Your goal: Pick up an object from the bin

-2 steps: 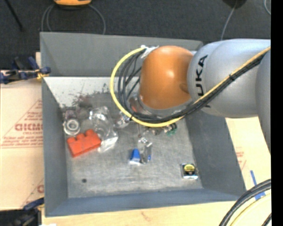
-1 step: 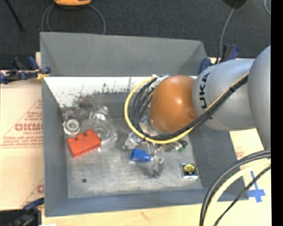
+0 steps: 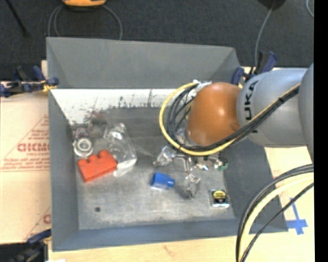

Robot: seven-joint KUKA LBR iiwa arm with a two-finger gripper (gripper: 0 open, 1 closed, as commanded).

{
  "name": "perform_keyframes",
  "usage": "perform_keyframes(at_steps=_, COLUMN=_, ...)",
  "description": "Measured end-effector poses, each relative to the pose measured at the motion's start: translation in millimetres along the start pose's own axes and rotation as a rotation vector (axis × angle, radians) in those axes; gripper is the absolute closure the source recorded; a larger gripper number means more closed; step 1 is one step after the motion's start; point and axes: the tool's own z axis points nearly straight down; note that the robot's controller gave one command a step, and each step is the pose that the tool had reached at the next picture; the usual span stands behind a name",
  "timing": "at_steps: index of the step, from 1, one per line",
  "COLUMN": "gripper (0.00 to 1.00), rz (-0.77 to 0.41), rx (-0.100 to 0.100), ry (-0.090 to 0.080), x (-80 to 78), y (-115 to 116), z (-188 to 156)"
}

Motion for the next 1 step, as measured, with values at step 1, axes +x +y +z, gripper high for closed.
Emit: perform_keyframes(at_steps=1, gripper=0.00, rz=0.164, rx=0.000, ry=-0.002, x=-2.8, y=52.4, z=0.7)
